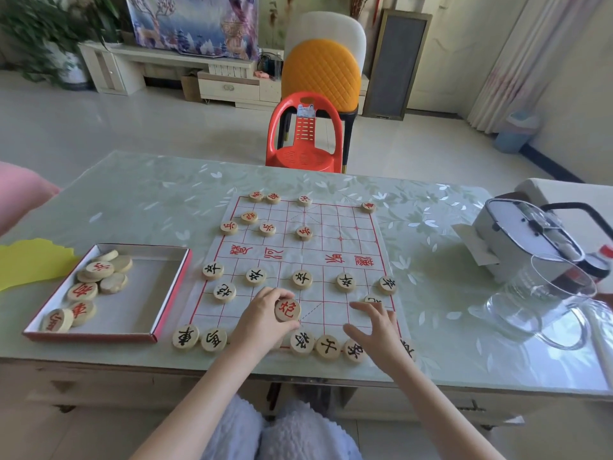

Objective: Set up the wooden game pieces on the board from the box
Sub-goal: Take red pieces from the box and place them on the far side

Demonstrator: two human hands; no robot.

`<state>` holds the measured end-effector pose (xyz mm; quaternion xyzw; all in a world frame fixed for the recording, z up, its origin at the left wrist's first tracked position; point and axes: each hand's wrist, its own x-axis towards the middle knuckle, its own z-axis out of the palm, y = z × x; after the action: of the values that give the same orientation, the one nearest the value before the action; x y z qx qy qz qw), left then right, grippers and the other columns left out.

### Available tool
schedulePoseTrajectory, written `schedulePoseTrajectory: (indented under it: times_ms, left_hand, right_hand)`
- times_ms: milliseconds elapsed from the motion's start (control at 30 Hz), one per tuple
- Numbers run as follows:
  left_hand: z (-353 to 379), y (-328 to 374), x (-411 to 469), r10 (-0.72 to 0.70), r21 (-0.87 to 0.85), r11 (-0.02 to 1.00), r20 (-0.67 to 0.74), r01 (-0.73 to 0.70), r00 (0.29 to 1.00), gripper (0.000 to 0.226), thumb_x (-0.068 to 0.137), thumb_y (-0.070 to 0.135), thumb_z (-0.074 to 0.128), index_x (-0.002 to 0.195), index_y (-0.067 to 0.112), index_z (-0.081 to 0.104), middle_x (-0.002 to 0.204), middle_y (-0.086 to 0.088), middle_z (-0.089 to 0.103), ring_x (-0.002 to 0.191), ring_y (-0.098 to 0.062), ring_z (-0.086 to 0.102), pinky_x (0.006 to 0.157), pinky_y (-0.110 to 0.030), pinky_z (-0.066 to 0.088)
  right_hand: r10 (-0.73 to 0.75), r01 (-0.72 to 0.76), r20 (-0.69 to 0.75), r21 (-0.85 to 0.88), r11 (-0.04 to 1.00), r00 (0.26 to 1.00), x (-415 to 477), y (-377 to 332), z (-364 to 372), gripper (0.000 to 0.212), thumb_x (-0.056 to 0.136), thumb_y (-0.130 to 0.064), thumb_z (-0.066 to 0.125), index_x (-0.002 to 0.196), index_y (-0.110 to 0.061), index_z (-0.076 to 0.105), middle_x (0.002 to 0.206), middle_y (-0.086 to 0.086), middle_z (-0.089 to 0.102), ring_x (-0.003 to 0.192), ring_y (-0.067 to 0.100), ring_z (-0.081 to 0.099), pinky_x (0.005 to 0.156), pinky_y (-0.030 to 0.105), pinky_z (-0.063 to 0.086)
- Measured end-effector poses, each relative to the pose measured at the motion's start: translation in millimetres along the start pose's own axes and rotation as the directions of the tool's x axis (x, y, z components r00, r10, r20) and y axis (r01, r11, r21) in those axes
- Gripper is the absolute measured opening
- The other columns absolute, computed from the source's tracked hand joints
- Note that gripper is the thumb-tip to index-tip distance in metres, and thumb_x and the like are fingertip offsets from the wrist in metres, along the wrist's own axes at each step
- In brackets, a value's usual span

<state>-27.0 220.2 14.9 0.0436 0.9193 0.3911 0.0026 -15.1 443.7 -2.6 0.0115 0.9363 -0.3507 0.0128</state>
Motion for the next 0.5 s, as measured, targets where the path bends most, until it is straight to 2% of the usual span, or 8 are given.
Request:
schedulePoseTrajectory:
  times_ms: [100, 267, 433, 500]
  left_hand:
    - [4, 6, 20, 0.009, -0.004, 1.0, 0.0, -0.009, 1.0, 0.048, 0.069, 0.027, 0.078, 0.112, 0.025, 0.056, 0.114, 0.01, 0.052, 0.105, -0.011, 0.052, 0.088, -0.026, 0.046]
    - [12, 22, 75, 0.04, 0.015, 0.999, -0.012, -0.04, 0.999, 0.047, 0.069, 0.026, 0.078, 0.111, 0.024, 0.057, 0.112, 0.009, 0.053, 0.103, -0.01, 0.05, 0.087, -0.024, 0.044]
    - [43, 46, 160, 0.072, -0.028, 0.997, -0.025, -0.073, 0.997, 0.047, 0.068, 0.028, 0.079, 0.109, 0.021, 0.058, 0.112, 0.004, 0.055, 0.104, -0.014, 0.051, 0.089, -0.028, 0.047]
    - [65, 55, 196, 0.094, -0.014, 0.995, -0.039, -0.095, 0.995, 0.047, 0.067, 0.028, 0.079, 0.109, 0.02, 0.058, 0.111, 0.003, 0.057, 0.106, -0.015, 0.049, 0.088, -0.025, 0.043]
  right_hand:
    - [-0.019, 0.019, -0.008, 0.051, 0.999, 1.0, 18, -11, 1, 0.041, 0.087, -0.031, 0.06, 0.127, -0.027, 0.05, 0.128, -0.006, 0.044, 0.118, 0.012, 0.028, 0.094, 0.023, 0.022]
    - [-0.069, 0.075, -0.093, 0.06, 0.995, 0.993, 49, -9, 3, 0.038, 0.084, -0.029, 0.064, 0.121, -0.03, 0.054, 0.12, -0.013, 0.047, 0.109, 0.009, 0.028, 0.091, 0.022, 0.022]
    - [-0.057, 0.078, -0.183, 0.111, 0.991, 0.981, 83, 11, -5, 0.03, 0.085, -0.024, 0.062, 0.113, -0.033, 0.056, 0.109, -0.022, 0.049, 0.108, 0.01, 0.033, 0.086, 0.019, 0.024]
    - [-0.011, 0.047, -0.199, 0.173, 0.984, 0.98, 94, 20, -5, 0.027, 0.084, -0.028, 0.06, 0.11, -0.033, 0.058, 0.107, -0.022, 0.052, 0.107, 0.01, 0.032, 0.086, 0.021, 0.025]
